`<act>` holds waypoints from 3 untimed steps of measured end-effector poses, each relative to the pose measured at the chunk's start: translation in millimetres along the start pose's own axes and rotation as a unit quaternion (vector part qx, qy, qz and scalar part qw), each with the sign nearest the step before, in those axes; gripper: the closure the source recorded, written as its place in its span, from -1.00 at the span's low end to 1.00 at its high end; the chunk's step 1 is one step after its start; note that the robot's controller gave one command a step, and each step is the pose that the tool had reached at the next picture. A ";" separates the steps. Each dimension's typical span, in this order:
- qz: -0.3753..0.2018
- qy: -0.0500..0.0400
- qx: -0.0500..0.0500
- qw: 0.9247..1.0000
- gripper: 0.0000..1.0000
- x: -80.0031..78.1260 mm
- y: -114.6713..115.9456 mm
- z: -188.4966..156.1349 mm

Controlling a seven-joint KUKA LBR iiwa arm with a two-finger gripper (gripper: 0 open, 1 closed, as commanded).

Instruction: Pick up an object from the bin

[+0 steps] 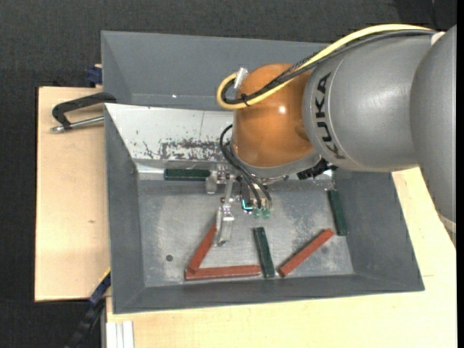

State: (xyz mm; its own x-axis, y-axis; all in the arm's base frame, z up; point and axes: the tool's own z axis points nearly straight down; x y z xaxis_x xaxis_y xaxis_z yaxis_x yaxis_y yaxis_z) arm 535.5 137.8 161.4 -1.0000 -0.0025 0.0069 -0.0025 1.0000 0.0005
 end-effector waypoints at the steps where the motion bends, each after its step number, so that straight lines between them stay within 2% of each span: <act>1: 0.001 -0.004 -0.001 1.000 -1.00 -2.0 -0.7 -4.6; 2: -0.128 -0.008 0.000 0.992 -1.00 0.1 6.8 42.9; 3: -0.210 -0.005 0.001 0.978 -1.00 0.9 7.8 109.0</act>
Offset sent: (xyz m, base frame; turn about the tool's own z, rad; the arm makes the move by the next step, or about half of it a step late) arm -0.0073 0.0115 -0.0914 -0.4773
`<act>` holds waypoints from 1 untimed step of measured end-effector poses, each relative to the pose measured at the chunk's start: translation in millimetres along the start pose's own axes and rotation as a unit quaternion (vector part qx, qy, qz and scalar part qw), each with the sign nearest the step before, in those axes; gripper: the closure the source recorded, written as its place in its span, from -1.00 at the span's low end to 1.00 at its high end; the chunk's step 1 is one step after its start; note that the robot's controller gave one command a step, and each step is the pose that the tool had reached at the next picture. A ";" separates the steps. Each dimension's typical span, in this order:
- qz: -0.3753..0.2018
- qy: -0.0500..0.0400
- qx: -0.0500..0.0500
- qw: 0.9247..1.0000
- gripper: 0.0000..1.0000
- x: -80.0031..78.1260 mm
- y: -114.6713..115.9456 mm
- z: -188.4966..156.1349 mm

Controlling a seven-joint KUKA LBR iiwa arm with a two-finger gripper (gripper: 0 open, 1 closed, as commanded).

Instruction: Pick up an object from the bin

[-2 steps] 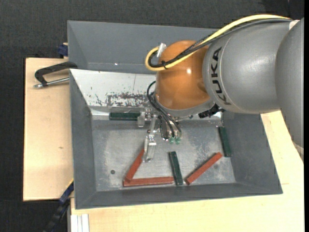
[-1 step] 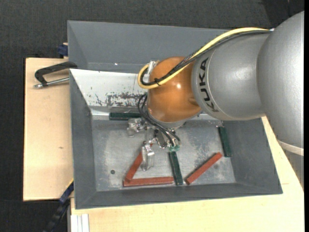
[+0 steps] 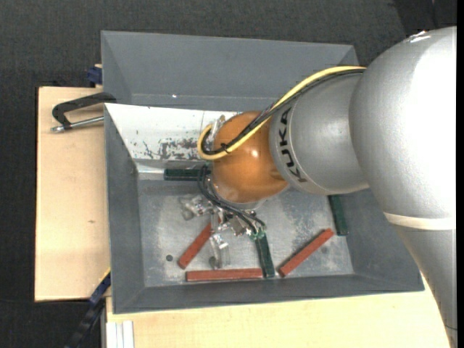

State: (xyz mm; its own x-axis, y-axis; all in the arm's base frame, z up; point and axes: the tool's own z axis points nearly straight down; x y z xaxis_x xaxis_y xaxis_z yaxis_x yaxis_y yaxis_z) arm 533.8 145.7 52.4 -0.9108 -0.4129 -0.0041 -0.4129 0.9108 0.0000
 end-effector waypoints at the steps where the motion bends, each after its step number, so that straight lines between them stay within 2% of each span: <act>1: -0.094 0.000 -0.001 0.996 -1.00 -4.4 -1.9 -40.8</act>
Offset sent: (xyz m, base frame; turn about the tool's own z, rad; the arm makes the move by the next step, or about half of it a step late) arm -0.0117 0.0224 0.0176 -0.1505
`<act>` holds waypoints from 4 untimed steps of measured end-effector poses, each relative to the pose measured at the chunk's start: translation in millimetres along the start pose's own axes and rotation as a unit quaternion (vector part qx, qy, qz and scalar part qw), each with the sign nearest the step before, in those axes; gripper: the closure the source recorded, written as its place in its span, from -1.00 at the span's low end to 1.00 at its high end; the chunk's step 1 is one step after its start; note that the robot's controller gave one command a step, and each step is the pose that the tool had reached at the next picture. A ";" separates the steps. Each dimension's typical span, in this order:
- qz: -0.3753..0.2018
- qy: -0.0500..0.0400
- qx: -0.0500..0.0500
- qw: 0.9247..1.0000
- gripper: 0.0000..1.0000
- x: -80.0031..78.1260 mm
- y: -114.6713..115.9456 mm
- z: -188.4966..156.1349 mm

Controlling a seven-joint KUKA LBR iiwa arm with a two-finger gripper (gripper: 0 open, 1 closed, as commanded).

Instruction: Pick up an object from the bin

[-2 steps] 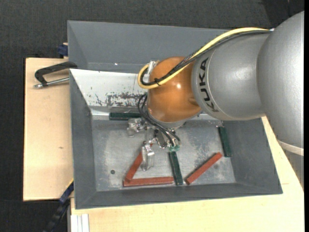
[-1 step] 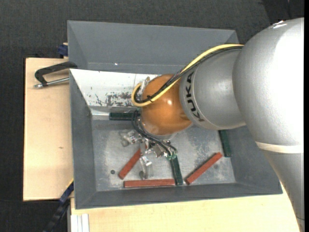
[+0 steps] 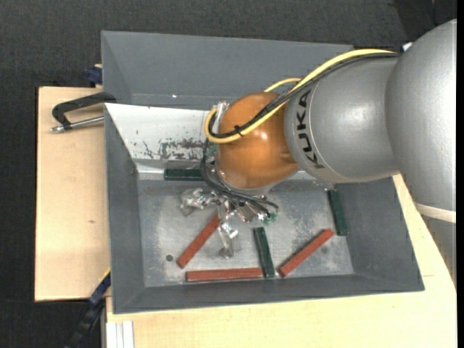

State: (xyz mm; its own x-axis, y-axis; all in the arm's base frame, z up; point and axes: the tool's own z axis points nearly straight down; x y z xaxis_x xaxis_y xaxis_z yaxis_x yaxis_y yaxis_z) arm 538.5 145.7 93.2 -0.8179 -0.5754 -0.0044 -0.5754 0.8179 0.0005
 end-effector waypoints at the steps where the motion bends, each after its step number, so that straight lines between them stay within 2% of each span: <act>1: 0.010 -0.001 0.000 1.000 -1.00 -1.6 16.2 3.2; 2: -0.054 0.000 0.000 0.999 1.00 -9.0 14.7 22.1; 4: -0.054 0.002 -0.001 0.999 1.00 -8.0 15.3 18.1</act>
Offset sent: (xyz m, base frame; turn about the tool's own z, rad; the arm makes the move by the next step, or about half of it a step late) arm -0.0020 0.0158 -0.0232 -0.1104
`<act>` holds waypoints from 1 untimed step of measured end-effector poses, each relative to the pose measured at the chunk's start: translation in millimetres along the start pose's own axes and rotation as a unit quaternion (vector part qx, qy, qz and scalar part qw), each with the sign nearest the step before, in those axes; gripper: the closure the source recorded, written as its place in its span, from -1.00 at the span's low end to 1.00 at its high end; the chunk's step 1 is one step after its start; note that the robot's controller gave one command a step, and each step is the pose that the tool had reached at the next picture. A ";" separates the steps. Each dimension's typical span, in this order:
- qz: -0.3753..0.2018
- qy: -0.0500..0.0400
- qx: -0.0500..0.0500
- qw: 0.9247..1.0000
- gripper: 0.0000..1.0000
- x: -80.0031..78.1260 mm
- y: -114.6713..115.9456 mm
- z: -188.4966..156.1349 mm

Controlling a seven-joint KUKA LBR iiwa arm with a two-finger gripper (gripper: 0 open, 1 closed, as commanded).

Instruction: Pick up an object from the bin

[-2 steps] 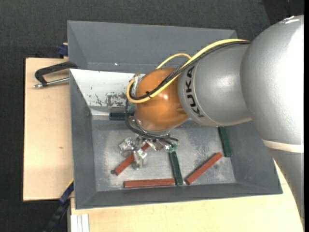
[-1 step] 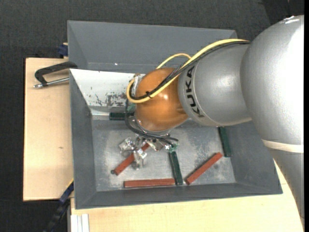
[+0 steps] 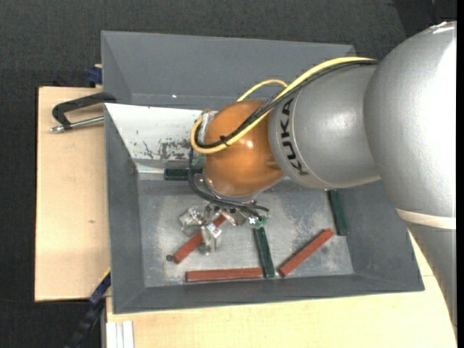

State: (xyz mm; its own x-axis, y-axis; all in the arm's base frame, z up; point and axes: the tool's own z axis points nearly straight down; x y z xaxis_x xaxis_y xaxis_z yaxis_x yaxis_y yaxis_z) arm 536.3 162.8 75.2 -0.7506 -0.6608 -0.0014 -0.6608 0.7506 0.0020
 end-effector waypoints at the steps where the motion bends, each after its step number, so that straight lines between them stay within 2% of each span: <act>1: 0.000 0.001 0.000 1.000 1.00 0.2 0.4 -17.3</act>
Offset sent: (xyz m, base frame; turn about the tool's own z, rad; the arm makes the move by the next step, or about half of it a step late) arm -0.0001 -0.0002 0.0088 0.0000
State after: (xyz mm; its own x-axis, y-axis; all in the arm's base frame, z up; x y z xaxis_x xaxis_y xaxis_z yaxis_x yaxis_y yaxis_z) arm 535.8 162.9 92.4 -0.7509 -0.6604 0.0001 -0.6604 0.7509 0.0023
